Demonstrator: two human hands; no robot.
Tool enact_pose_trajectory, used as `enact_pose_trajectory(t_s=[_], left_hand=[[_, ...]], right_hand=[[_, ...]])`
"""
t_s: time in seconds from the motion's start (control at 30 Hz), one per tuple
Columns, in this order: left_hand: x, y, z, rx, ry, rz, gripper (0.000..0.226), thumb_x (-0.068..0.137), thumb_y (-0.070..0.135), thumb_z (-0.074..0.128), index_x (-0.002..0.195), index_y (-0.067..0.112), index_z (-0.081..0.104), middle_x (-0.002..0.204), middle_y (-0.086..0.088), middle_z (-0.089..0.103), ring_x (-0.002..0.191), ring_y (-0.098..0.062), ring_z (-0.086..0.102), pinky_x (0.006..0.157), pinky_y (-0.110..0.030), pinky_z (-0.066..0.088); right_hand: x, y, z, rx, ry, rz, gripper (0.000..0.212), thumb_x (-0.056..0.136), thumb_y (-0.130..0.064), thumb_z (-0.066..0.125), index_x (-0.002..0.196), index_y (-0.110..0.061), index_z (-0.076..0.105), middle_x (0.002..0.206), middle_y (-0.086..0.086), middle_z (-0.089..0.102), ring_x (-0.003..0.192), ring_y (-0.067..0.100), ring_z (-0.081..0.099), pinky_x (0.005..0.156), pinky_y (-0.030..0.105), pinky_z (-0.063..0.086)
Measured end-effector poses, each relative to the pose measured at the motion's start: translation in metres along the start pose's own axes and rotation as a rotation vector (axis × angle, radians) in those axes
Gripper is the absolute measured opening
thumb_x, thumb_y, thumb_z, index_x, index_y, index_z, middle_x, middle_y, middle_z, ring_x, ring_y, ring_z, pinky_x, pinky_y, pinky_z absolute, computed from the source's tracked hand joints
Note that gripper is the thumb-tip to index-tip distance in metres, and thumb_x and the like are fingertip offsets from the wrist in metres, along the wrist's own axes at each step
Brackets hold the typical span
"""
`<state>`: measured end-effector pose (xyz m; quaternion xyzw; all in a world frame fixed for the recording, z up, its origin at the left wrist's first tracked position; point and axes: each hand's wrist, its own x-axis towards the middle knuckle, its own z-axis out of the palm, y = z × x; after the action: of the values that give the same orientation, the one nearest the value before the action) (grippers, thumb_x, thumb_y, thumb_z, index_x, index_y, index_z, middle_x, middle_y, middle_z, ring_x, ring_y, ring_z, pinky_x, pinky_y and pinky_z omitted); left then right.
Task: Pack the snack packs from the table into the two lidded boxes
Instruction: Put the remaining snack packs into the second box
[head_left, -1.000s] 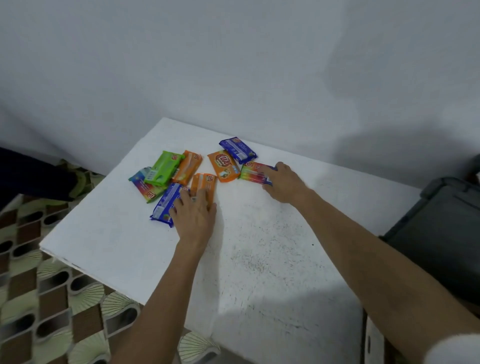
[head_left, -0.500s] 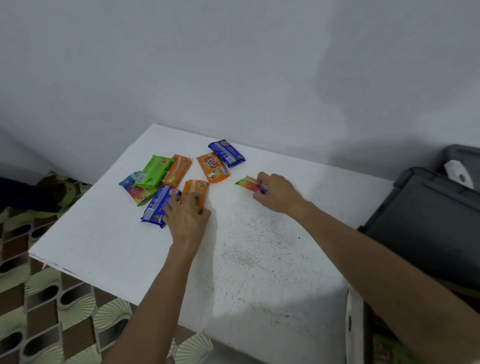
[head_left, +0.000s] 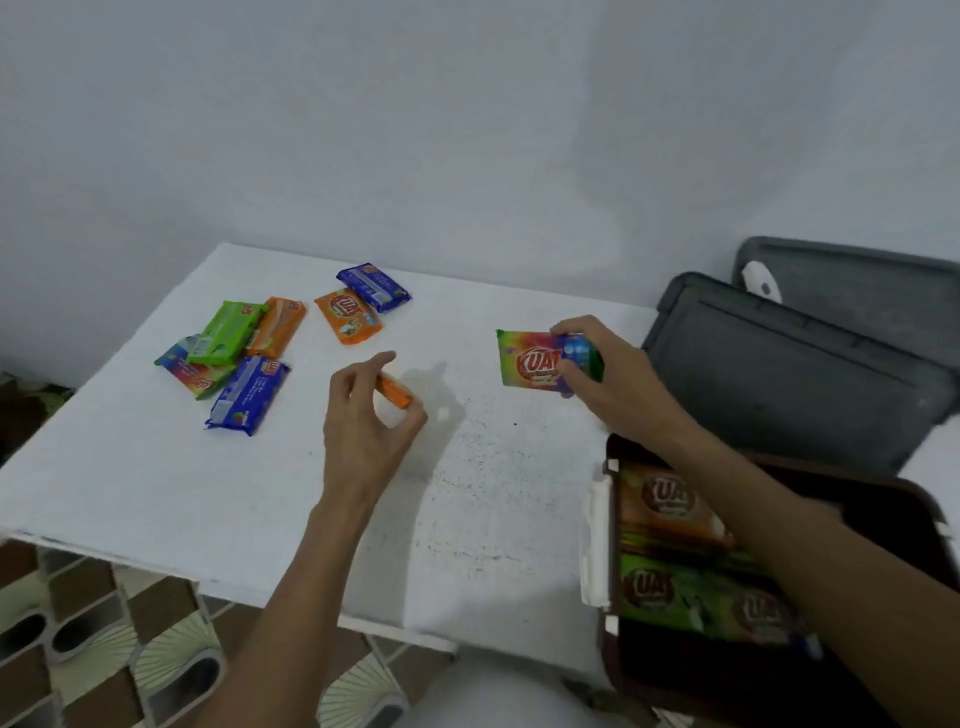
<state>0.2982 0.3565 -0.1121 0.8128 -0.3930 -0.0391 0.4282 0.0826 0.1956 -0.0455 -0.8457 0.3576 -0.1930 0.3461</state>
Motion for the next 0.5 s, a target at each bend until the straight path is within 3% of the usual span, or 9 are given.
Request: enact_pose_trajectory(t_s=[0.07,0.2,0.37,0.5], left_hand=[[-0.011,0.018,0.003,-0.088,-0.009,0.121,0.064,0.076,0.020,0.079,0.133,0.026,0.050,0.125,0.002,0.050,0.110,-0.001,0.045,0.094,-0.006,0.034],[-0.033,0.053,0.007,-0.232,-0.174,0.242,0.072,0.077,0.016,0.078,0.134,0.039,0.042,0.128,0.019,0.047,0.117,0.000,0.049,0.096,-0.021,0.046],[-0.056,0.092,0.013,-0.229,-0.389,0.384,0.071,0.078,0.016,0.076,0.138,0.035,0.043,0.130,0.022,0.050,0.117,0.004,0.051,0.096,-0.009,0.038],[-0.070,0.118,0.017,-0.214,-0.514,0.459,0.066,0.079,0.023,0.071,0.139,0.035,0.045,0.125,0.017,0.055,0.115,-0.002,0.053,0.095,-0.008,0.036]], right_hand=[[-0.029,-0.002,-0.017,0.045,0.056,0.024,0.028,0.097,-0.025,0.054,0.123,-0.031,0.046,0.117,-0.008,0.053,0.084,0.004,0.062,0.059,0.011,0.053],[-0.086,-0.004,-0.049,0.162,0.160,0.013,0.020,0.099,-0.023,0.051,0.118,-0.029,0.051,0.108,-0.013,0.058,0.093,0.002,0.064,0.068,0.018,0.057],[-0.143,0.002,-0.079,0.235,0.193,0.023,0.022,0.098,-0.018,0.050,0.118,-0.025,0.056,0.102,-0.013,0.064,0.081,-0.006,0.066,0.058,0.010,0.051],[-0.181,0.014,-0.094,0.185,0.151,0.057,0.029,0.095,-0.028,0.050,0.123,-0.031,0.059,0.112,-0.016,0.065,0.099,-0.002,0.065,0.073,0.014,0.055]])
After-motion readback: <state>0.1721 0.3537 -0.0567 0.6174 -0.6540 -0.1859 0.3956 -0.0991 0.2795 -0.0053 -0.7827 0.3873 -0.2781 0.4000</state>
